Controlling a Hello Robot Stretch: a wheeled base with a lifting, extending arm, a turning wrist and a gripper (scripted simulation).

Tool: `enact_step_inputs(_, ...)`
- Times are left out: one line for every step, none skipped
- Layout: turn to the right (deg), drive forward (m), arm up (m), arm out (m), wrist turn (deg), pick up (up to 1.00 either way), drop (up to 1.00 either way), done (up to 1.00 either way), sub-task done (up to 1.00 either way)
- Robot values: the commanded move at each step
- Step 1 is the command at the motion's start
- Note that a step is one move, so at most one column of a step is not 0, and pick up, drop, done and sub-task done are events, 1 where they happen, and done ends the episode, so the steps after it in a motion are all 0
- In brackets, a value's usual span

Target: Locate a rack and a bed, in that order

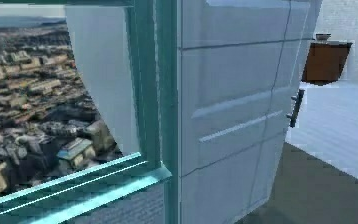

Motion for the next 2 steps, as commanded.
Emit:
enact_step_inputs(24.0,0.0,0.0,0.0,0.0,0.0,0.0,0.0,0.0)
enact_step_inputs(0.0,0.7,0.0,0.0,0.0,0.0,0.0,0.0,0.0)
